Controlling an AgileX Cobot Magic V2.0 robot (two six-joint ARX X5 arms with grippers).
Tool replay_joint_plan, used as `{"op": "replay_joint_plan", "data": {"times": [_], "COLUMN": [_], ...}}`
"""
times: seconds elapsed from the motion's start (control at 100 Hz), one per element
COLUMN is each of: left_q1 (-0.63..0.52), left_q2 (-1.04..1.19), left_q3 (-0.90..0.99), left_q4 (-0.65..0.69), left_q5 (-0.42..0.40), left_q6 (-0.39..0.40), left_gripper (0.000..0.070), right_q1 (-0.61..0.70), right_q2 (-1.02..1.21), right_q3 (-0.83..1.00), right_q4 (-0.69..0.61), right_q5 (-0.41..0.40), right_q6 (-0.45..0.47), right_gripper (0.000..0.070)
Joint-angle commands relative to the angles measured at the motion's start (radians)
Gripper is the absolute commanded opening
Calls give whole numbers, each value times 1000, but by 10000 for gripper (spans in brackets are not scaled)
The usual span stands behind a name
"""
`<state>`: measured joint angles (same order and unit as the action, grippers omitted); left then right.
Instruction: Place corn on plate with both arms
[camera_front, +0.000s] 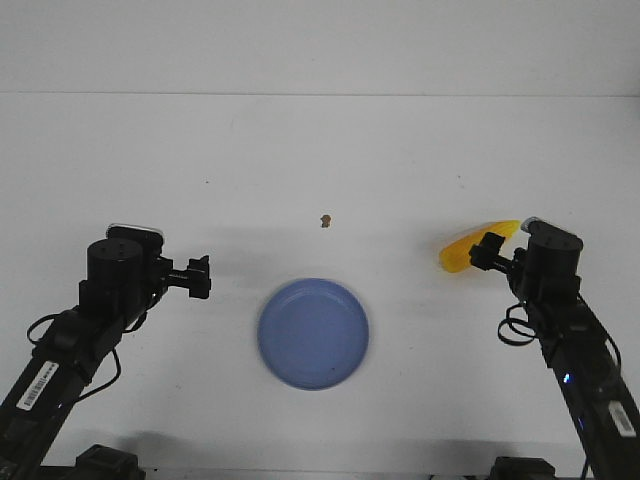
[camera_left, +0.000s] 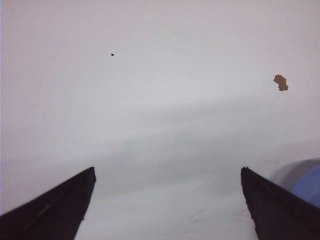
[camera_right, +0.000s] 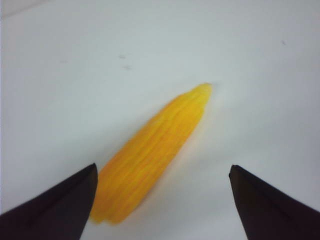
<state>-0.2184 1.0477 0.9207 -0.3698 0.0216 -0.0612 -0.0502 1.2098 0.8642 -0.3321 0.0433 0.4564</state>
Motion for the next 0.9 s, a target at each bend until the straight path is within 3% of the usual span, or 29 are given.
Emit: {"op": "replay_joint_plan", "data": {"times": [0.0, 0.15, 0.5, 0.68, 0.73, 0.83, 0.89], "left_q1": [-3, -3, -3, -3, -3, -3, -3], "left_q2": [8, 8, 8, 8, 8, 8, 8], "left_q3": [12, 12, 12, 12, 12, 12, 12], "left_q4": [5, 5, 6, 6, 6, 6, 6], "left_q5": [-3, -3, -3, -3, -3, -3, -3], "left_q6": [10, 4, 3, 3, 3, 3, 3], "left_gripper": [592, 592, 592, 592, 592, 592, 592], "right_q1": [-22, -58, -61, -60, -60, -60, -60], "right_q2": [71, 193, 331, 383, 388, 389, 389], "right_q3": [23, 26, 28, 28, 28, 28, 28], "right_q4": [27, 151, 248, 294, 301, 317, 334], "right_q5": [-45, -210, -214, -268, -269, -274, -285], "right_q6": [83, 165, 199, 206, 205, 204, 204], "right_gripper": [579, 582, 582, 573, 494, 194, 159]}}
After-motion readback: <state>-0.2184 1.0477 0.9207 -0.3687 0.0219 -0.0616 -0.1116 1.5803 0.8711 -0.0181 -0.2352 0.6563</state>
